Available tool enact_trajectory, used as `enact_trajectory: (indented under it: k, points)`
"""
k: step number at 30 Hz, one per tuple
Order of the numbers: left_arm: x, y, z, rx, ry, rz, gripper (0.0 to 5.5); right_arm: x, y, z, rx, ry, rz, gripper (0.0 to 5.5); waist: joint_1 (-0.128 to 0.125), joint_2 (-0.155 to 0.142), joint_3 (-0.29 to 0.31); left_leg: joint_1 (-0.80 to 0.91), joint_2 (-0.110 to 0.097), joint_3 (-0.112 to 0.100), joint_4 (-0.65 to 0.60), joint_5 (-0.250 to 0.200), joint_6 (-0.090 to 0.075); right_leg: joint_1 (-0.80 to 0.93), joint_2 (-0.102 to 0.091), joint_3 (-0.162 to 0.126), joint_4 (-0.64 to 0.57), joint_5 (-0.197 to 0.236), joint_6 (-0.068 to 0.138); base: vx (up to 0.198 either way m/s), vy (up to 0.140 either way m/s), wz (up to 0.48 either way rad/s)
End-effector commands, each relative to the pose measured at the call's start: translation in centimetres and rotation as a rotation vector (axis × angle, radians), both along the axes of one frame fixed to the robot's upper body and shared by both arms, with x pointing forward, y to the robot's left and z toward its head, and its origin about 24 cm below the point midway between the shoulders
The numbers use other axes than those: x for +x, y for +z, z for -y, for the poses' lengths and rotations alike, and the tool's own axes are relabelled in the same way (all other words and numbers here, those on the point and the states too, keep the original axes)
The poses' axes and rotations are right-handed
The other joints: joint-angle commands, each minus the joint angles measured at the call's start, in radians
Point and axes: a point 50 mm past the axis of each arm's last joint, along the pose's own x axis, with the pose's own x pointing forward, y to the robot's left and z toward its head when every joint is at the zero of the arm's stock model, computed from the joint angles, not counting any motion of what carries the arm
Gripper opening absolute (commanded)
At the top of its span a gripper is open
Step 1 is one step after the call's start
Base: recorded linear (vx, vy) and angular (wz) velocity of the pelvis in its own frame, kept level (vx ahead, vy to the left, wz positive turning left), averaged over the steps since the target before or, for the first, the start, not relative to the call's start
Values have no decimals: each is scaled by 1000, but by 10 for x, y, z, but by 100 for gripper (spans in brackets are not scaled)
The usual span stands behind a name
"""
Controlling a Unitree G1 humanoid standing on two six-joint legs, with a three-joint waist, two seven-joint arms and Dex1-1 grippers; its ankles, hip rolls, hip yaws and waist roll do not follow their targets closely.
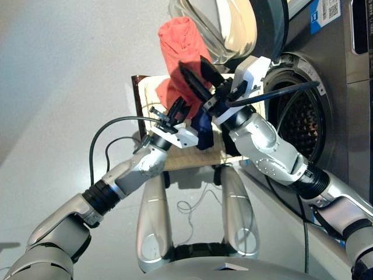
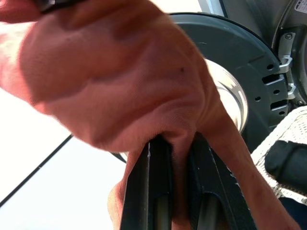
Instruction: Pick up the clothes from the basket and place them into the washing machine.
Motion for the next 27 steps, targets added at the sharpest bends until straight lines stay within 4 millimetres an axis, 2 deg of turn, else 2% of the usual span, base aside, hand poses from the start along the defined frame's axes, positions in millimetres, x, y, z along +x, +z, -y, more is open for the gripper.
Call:
enact_trajectory:
  k: [1, 10, 13, 17, 21, 25, 27]
  points:
    - [-25, 37, 28, -107, -185, 205, 0, -16, 30, 12, 90, -15, 178, 0, -5, 27, -13, 12, -29, 46, 16, -19, 11, -17, -16, 0, -1, 23, 24, 0, 0, 0]
    - [-29, 38, 30, -119, -208, 234, 0, -14, 28, 28, 67, -195, 301, 0, -10, 31, -13, 7, -29, 45, 23, -21, 13, -20, -16, 3, -2, 25, 26, 0, 0, 0]
    - [-31, 40, 31, -133, -225, 246, 0, -7, 24, 38, 66, -290, 300, 0, -11, 34, -13, 2, -28, 44, 27, -20, 14, -23, -16, 5, 0, 24, 26, 0, 0, 0]
    - [-32, 39, 32, -146, -232, 243, 0, 3, 12, 54, 60, -436, 277, 0, -14, 37, -13, -2, -30, 42, 29, -21, 15, -29, -16, 5, 4, 25, 28, 0, 0, 0]
    - [-32, 37, 36, -173, -244, 230, 0, 18, -11, 70, 55, -611, 202, 0, -14, 42, -13, -7, -32, 40, 32, -22, 18, -31, -16, 6, 6, 23, 29, 0, 0, 0]
    - [-31, 35, 40, -198, -247, 212, 0, 25, -24, 78, 95, -696, 132, 0, -14, 47, -13, -9, -34, 39, 31, -21, 19, -32, -19, 6, 8, 22, 29, 0, 0, 0]
    - [-31, 34, 41, -208, -249, 201, 132, 27, -28, 80, 117, -721, 107, 0, -13, 49, -13, -10, -34, 39, 32, -20, 19, -33, -19, 7, 9, 22, 29, 0, 0, 0]
